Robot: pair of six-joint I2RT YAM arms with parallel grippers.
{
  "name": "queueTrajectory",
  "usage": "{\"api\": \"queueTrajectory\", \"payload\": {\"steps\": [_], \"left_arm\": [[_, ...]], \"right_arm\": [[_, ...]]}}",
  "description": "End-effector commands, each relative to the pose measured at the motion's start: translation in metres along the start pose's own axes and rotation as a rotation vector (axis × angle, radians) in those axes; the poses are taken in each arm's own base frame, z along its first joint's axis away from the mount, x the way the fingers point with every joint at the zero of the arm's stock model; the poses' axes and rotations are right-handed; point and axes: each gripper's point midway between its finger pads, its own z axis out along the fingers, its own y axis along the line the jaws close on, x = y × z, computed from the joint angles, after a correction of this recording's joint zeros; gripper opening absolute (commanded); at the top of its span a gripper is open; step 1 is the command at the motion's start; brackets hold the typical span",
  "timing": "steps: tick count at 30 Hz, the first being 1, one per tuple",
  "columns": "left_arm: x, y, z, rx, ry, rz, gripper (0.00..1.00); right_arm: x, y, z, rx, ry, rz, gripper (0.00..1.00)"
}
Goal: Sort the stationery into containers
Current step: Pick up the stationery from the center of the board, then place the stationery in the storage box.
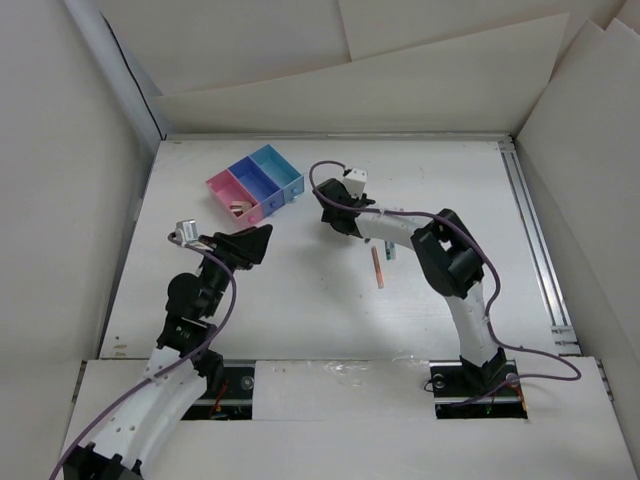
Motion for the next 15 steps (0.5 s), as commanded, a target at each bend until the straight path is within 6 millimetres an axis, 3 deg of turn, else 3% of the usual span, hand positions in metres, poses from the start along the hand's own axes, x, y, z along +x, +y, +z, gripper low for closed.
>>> {"api": "queueTrajectory", "payload": {"steps": [1, 5, 8, 9, 12, 15], "left_arm": [[-0.024, -0.041, -0.006, 0.136, -0.051, -0.018, 0.63], [-0.046, -0.068, -0.014, 0.205, -0.098, -0.022, 0.68], [-0.062, -0.086, -0.025, 0.256, -0.142, -0.019, 0.7], [-0.07, -0.087, -0.028, 0.249, -0.178, -0.036, 0.7], [-0.097, -0.102, -0.043, 0.262, -0.267, -0.045, 0.73], [-0.106, -0.112, -0.055, 0.296, -0.296, -0.045, 0.74]], "right_arm": [[-0.018, 0.002, -0.014, -0.016, -0.034, 0.042, 0.46], [-0.047, 0.017, -0.059, -0.093, -0.092, 0.057, 0.44], [-0.067, 0.047, -0.101, -0.237, -0.114, 0.063, 0.44], [-0.061, 0.063, -0.115, -0.311, -0.087, 0.058, 0.44], [-0.069, 0.105, -0.144, -0.51, -0.043, 0.067, 0.44], [-0.074, 0.146, -0.156, -0.649, -0.033, 0.082, 0.43]]}}
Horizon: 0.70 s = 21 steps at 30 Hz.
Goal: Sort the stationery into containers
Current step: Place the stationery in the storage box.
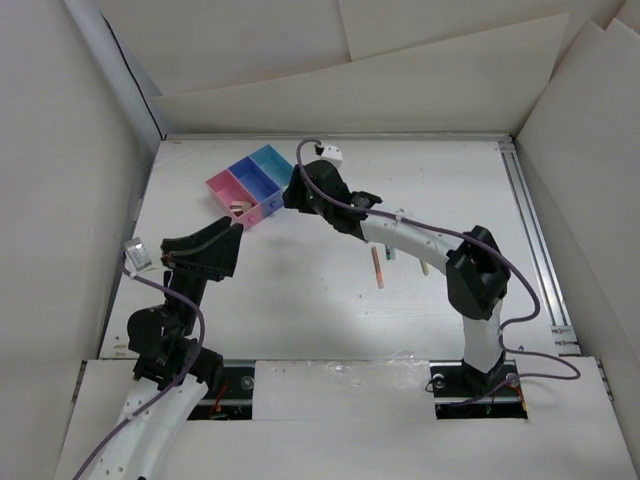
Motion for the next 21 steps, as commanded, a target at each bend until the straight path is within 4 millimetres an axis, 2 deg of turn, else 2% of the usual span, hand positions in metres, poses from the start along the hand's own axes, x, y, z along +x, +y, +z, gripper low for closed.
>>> {"api": "queueTrajectory", "payload": {"steps": [1, 2, 3, 4, 6, 8, 9, 10, 11, 15, 16, 18, 19, 21], "left_arm": [[-0.027, -0.026, -0.003, 0.055, -0.079, -0.007, 0.74], [-0.025, -0.021, -0.003, 0.034, -0.073, -0.007, 0.74], [-0.03, -0.026, -0.003, 0.037, -0.076, 0.003, 0.74], [-0.026, -0.022, -0.003, 0.021, -0.063, 0.004, 0.74], [-0.028, -0.024, -0.003, 0.02, -0.062, 0.004, 0.74], [-0.025, -0.02, -0.003, 0.013, -0.056, 0.004, 0.74], [-0.025, -0.02, -0.003, 0.013, -0.056, 0.004, 0.74], [-0.025, -0.023, -0.004, 0.014, -0.045, 0.004, 0.74], [-0.022, -0.019, -0.004, 0.001, -0.034, 0.016, 0.74], [-0.02, -0.017, -0.007, 0.004, -0.037, 0.005, 0.74], [-0.022, -0.019, -0.007, 0.011, -0.043, 0.005, 0.74], [-0.016, -0.011, -0.006, -0.017, -0.019, 0.005, 0.74], [-0.018, -0.014, -0.005, -0.01, -0.025, 0.016, 0.74], [-0.019, -0.014, -0.005, -0.01, -0.025, 0.016, 0.74]], "right_arm": [[-0.007, 0.073, -0.002, -0.286, 0.047, 0.025, 0.43], [-0.021, 0.094, -0.006, -0.346, 0.034, 0.036, 0.43], [-0.01, 0.097, 0.005, -0.357, 0.06, 0.03, 0.43], [-0.007, 0.111, 0.004, -0.405, 0.071, 0.028, 0.43], [-0.012, 0.125, 0.015, -0.434, 0.054, 0.044, 0.43], [-0.007, 0.137, 0.021, -0.475, 0.077, 0.05, 0.43], [-0.016, 0.148, 0.02, -0.505, 0.063, 0.066, 0.43], [-0.007, 0.15, 0.029, -0.51, 0.079, 0.08, 0.43], [-0.004, 0.153, 0.031, -0.526, 0.093, 0.088, 0.43], [-0.002, 0.167, 0.043, -0.565, 0.095, 0.132, 0.43], [-0.01, 0.173, 0.042, -0.58, 0.082, 0.15, 0.43], [-0.002, 0.174, 0.052, -0.574, 0.096, 0.177, 0.43], [-0.007, 0.178, 0.051, -0.585, 0.087, 0.189, 0.43], [0.002, 0.176, 0.06, -0.576, 0.099, 0.2, 0.43]]}}
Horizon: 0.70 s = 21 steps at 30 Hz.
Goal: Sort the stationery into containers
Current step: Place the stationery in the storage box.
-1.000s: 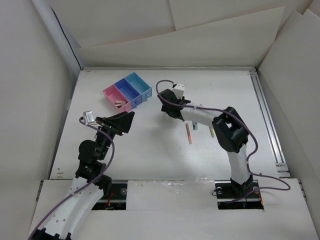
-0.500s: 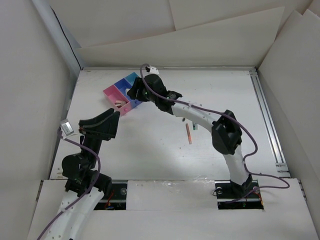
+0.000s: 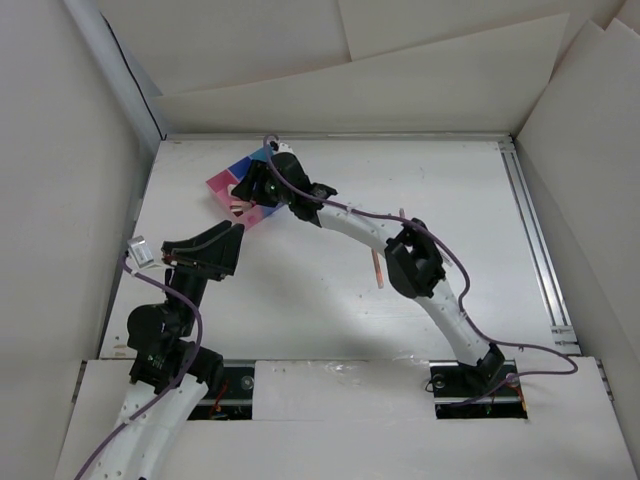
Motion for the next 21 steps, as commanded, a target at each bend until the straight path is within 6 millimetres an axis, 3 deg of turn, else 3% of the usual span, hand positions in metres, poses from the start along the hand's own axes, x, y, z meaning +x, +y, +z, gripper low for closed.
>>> {"api": "queueTrajectory", "payload": {"steps": [1, 8, 12, 14, 16, 20, 21], "left_arm": [[-0.014, -0.017, 0.0, 0.049, -0.036, 0.012, 0.74], [-0.012, -0.011, 0.001, 0.026, -0.029, 0.023, 0.74], [-0.01, -0.009, 0.003, 0.022, -0.025, 0.023, 0.74], [-0.008, -0.006, 0.003, 0.019, -0.023, 0.023, 0.74], [-0.009, -0.008, 0.003, 0.015, -0.019, 0.023, 0.74], [-0.006, -0.005, 0.004, 0.013, -0.018, 0.023, 0.74], [-0.006, -0.005, 0.004, 0.013, -0.018, 0.023, 0.74]], "right_arm": [[-0.03, 0.047, -0.004, -0.136, -0.071, 0.049, 0.43], [-0.021, 0.035, 0.01, -0.118, -0.065, 0.101, 0.56], [-0.022, 0.036, 0.01, -0.125, -0.071, 0.101, 0.73], [-0.03, 0.045, 0.004, -0.14, -0.083, 0.1, 0.81], [-0.034, 0.045, 0.0, -0.148, -0.077, 0.1, 0.82], [-0.054, 0.055, -0.026, -0.173, -0.122, 0.101, 0.83], [-0.06, 0.049, -0.03, -0.155, -0.135, 0.105, 0.81]]}}
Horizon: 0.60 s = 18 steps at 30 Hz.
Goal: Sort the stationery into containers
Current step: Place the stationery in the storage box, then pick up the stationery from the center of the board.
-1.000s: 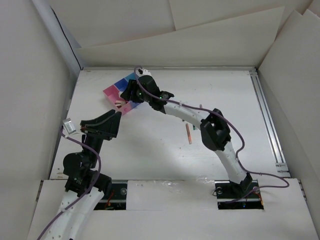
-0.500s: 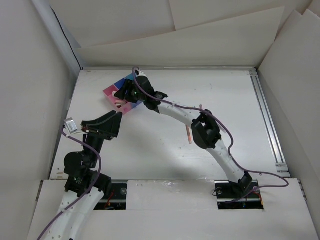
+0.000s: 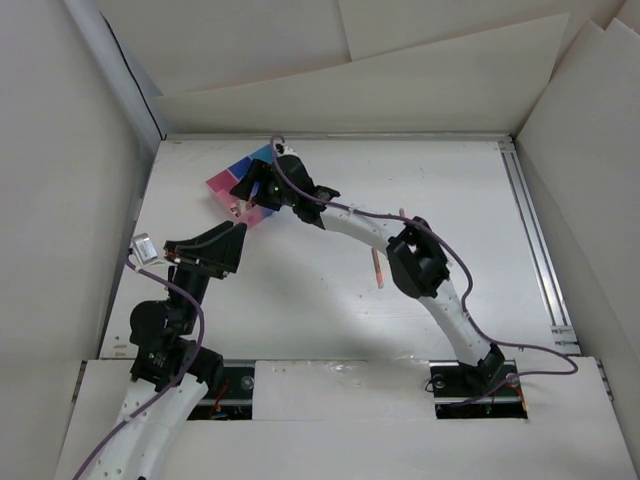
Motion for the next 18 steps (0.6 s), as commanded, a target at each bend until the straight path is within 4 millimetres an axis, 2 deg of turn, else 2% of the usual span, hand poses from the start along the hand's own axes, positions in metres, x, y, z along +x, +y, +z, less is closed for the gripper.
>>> {"api": "queueTrajectory", "payload": {"steps": [1, 2, 3, 5, 6, 7, 8, 9, 10, 11, 12, 14, 15, 16, 17, 18], "left_arm": [[-0.013, -0.014, 0.002, 0.046, -0.043, 0.014, 0.74], [-0.01, -0.013, 0.003, 0.048, -0.027, 0.015, 0.73], [-0.007, -0.011, 0.005, 0.038, -0.019, 0.015, 0.7], [-0.001, -0.01, 0.006, 0.05, -0.003, 0.003, 0.65], [0.0, -0.009, 0.006, 0.051, -0.004, -0.006, 0.63], [0.007, -0.003, 0.01, 0.034, 0.023, -0.016, 0.6], [0.016, 0.002, 0.011, 0.028, 0.054, -0.017, 0.59], [0.019, 0.005, 0.013, 0.015, 0.065, -0.017, 0.57], [0.03, 0.019, 0.016, -0.018, 0.092, -0.017, 0.54], [0.034, 0.02, 0.018, -0.013, 0.102, -0.028, 0.48], [0.04, 0.027, 0.02, -0.027, 0.114, -0.029, 0.46], [0.053, 0.04, 0.026, -0.065, 0.159, -0.031, 0.44], [0.06, 0.044, 0.027, -0.076, 0.183, -0.032, 0.44], [0.065, 0.047, 0.027, -0.083, 0.205, -0.034, 0.43], [0.075, 0.058, 0.028, -0.115, 0.231, -0.035, 0.43], [0.076, 0.057, 0.03, -0.104, 0.236, -0.036, 0.43]], "right_arm": [[-0.061, 0.047, -0.038, -0.098, -0.131, -0.004, 0.79], [-0.048, 0.028, -0.04, -0.051, -0.108, 0.0, 0.77], [-0.067, 0.035, -0.057, -0.057, -0.145, -0.025, 0.63], [-0.08, 0.013, -0.074, 0.025, -0.205, -0.05, 0.45], [-0.083, -0.01, -0.093, 0.099, -0.223, -0.077, 0.34], [-0.087, -0.026, -0.104, 0.15, -0.245, -0.088, 0.19], [-0.101, -0.05, -0.117, 0.224, -0.295, -0.093, 0.14], [-0.097, -0.074, -0.136, 0.282, -0.289, -0.098, 0.1], [-0.097, -0.091, -0.147, 0.321, -0.292, -0.104, 0.09], [-0.107, -0.114, -0.161, 0.383, -0.323, -0.108, 0.09], [-0.107, -0.131, -0.172, 0.436, -0.328, -0.104, 0.09], [-0.096, -0.172, -0.195, 0.565, -0.306, -0.112, 0.12], [-0.101, -0.185, -0.205, 0.608, -0.308, -0.118, 0.17], [-0.1, -0.191, -0.207, 0.621, -0.291, -0.123, 0.25], [-0.086, -0.208, -0.207, 0.677, -0.231, -0.135, 0.4], [-0.083, -0.216, -0.208, 0.712, -0.214, -0.147, 0.48]]}}
